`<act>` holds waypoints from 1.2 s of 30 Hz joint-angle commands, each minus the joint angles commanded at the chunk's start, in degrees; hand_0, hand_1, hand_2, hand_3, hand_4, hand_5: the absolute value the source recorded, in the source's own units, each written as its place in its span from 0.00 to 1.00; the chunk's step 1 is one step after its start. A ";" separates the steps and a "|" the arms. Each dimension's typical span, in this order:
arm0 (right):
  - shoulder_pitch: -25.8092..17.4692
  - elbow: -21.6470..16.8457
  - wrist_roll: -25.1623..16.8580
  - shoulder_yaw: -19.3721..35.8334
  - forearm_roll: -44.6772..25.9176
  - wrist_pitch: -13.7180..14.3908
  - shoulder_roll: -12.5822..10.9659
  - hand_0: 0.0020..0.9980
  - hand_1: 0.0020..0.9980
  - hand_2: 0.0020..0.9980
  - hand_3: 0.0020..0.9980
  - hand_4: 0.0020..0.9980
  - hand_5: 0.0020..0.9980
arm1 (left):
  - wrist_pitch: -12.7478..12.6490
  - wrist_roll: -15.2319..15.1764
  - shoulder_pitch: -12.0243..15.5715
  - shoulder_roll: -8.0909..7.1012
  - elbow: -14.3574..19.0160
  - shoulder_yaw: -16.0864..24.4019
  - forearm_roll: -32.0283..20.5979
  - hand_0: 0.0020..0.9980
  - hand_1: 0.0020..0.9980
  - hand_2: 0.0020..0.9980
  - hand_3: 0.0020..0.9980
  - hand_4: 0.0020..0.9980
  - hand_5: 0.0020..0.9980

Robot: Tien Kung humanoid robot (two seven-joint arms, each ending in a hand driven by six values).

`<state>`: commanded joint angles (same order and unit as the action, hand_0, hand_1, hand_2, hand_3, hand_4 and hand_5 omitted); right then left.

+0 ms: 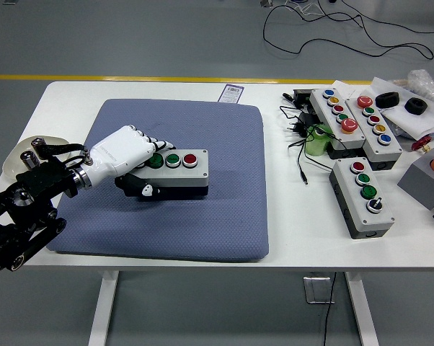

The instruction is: Pick up the button,place it on the desk,press the button,press the button

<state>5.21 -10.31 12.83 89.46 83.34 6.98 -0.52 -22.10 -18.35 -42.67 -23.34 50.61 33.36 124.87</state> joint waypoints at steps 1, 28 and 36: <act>0.02 0.00 0.01 -0.01 0.07 0.00 0.00 0.71 0.72 0.75 0.61 0.46 0.31 | 0.10 -0.11 0.01 -0.15 -0.03 -0.07 -0.23 0.07 0.00 0.00 0.15 0.19 0.00; -0.10 0.00 0.08 -0.09 0.83 0.12 0.10 0.70 0.70 0.73 0.61 0.46 0.31 | 3.32 4.04 2.84 -1.95 0.70 2.78 5.13 0.89 0.88 0.94 0.90 0.91 0.47; 0.03 0.00 0.01 -0.02 1.01 0.16 0.07 0.70 0.70 0.73 0.61 0.46 0.31 | 5.66 3.95 3.27 -2.62 1.60 3.83 5.13 1.00 0.98 1.00 1.00 0.94 0.49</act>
<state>5.24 -10.31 12.83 89.44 84.35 7.14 -0.45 -16.44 -14.40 -39.40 -25.96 52.22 37.18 130.00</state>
